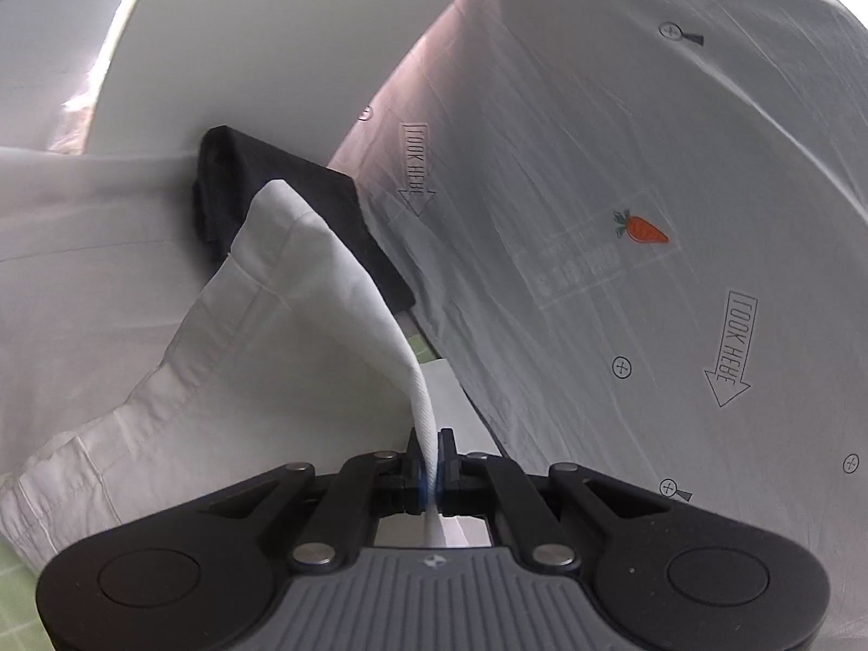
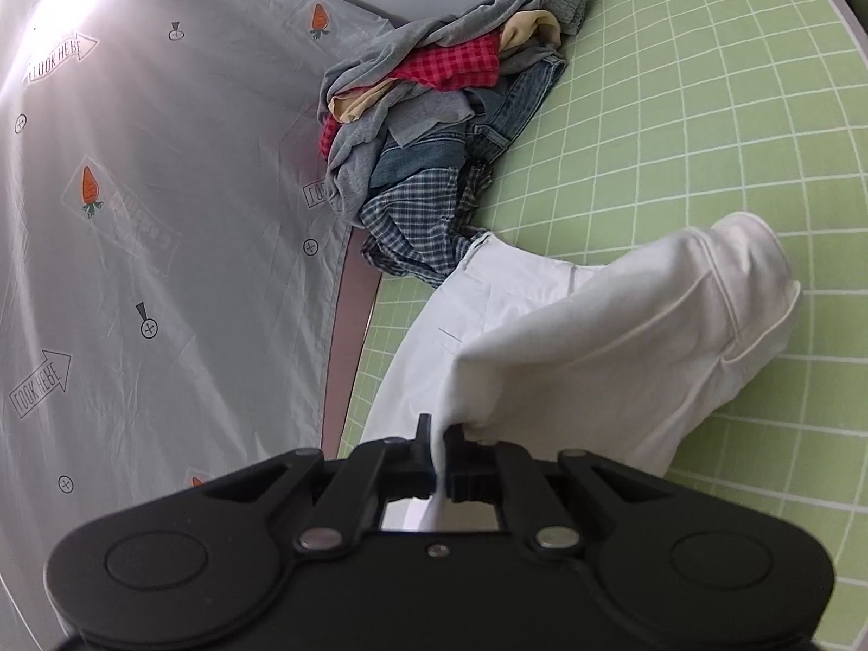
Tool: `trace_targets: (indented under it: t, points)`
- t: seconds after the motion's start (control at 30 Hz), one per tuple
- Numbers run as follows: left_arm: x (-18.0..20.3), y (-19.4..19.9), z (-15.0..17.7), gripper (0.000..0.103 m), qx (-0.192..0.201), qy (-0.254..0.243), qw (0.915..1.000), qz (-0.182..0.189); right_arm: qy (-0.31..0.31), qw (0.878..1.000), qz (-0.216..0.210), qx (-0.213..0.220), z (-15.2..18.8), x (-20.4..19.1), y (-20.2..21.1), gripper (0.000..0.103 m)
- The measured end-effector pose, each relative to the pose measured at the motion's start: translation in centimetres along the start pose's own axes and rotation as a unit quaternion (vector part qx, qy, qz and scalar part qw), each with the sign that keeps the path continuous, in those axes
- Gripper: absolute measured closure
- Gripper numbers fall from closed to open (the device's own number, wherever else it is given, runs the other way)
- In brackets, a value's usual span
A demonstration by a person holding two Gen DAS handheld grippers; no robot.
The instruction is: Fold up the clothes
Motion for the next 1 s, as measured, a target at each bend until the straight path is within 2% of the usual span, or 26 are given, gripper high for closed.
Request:
trace_targets:
  t: [0.07,0.13,0.17,0.2,0.23,0.27,0.3,0.33,0.37,0.4,0.47,0.6,0.7,0.77,0.8,0.83,1.0]
  points:
    - [5.9,-6.1,-0.7,0.101,-0.009,-0.067,0.9976,0.017,0.02,1.0,-0.003,-0.016,-2.3,-2.7,-4.0,0.1]
    - [12.1,-12.4,-1.1,0.097,-0.014,-0.147,0.9883,0.036,0.043,0.999,-0.004,-0.027,-4.0,-6.0,-9.1,0.1]
    - [14.9,-15.0,-0.9,0.089,-0.012,-0.168,0.9852,0.03,0.056,0.998,-0.004,-0.031,-4.8,-7.7,-11.6,0.099]
    - [16.3,-17.1,-0.7,0.077,-0.015,-0.171,0.9851,0.014,0.071,0.997,-0.003,-0.033,-5.7,-9.5,-14.3,0.093]
    - [17.4,-18.8,-0.4,0.072,-0.019,-0.173,0.9848,0.001,0.085,0.996,-0.001,-0.035,-6.5,-11.2,-16.8,0.084]
    - [16.9,-19.3,0.1,0.066,-0.025,-0.171,0.9849,-0.001,0.092,0.995,0.006,-0.036,-7.1,-12.5,-18.8,0.055]
    - [16.5,-19.8,0.6,0.062,-0.03,-0.17,0.985,-0.002,0.097,0.995,0.013,-0.035,-7.6,-13.5,-20.4,0.043]
    - [15.9,-20.2,1.1,0.059,-0.035,-0.171,0.9847,-0.006,0.099,0.995,0.021,-0.024,-7.5,-14.0,-20.6,0.043]
    - [14.6,-20.0,1.7,0.053,-0.039,-0.18,0.9828,-0.02,0.102,0.994,0.03,-0.015,-7.3,-14.1,-20.6,0.041]
    - [13.2,-19.8,2.3,0.046,-0.044,-0.188,0.9807,-0.034,0.114,0.992,0.046,-0.015,-6.4,-13.3,-20.0,0.034]
    - [9.5,-19.2,3.3,0.045,-0.064,-0.186,0.9771,-0.079,0.138,0.987,0.078,-0.013,-4.5,-11.5,-18.6,0.023]
    - [0.6,-17.8,5.2,0.045,-0.117,-0.16,0.9647,-0.174,0.185,0.972,0.141,-0.009,-0.9,-8.0,-16.0,0.023]
    - [-3.9,-17.3,5.8,0.044,-0.132,-0.132,0.9587,-0.214,0.215,0.959,0.187,-0.005,1.7,-5.5,-14.0,0.024]
    - [-4.9,-17.1,5.9,0.04,-0.131,-0.129,0.9594,-0.214,0.184,0.961,0.206,0.005,2.5,-4.2,-12.6,0.024]
    - [-5.1,-17.1,5.9,0.032,-0.129,-0.131,0.9605,-0.209,0.168,0.962,0.216,0.011,3.0,-3.5,-12.0,0.023]
    - [-5.3,-17.1,5.9,0.031,-0.128,-0.134,0.9614,-0.204,0.154,0.962,0.224,0.014,3.4,-2.9,-11.5,0.023]
    - [-3.9,-19.0,6.0,0.03,-0.127,-0.15,0.9616,-0.191,0.128,0.966,0.225,-0.009,4.6,-1.6,-12.5,0.022]
Point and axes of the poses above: each gripper's, at about its wrist camera, not at the fingertips, and y roughly against the way its jaws point, x to its right, z to its underside, the point moved 2 cm from there along -y, roughly the way its jaws point, and after that the axes turned 3 degrees about x, right-handed, at the moved point
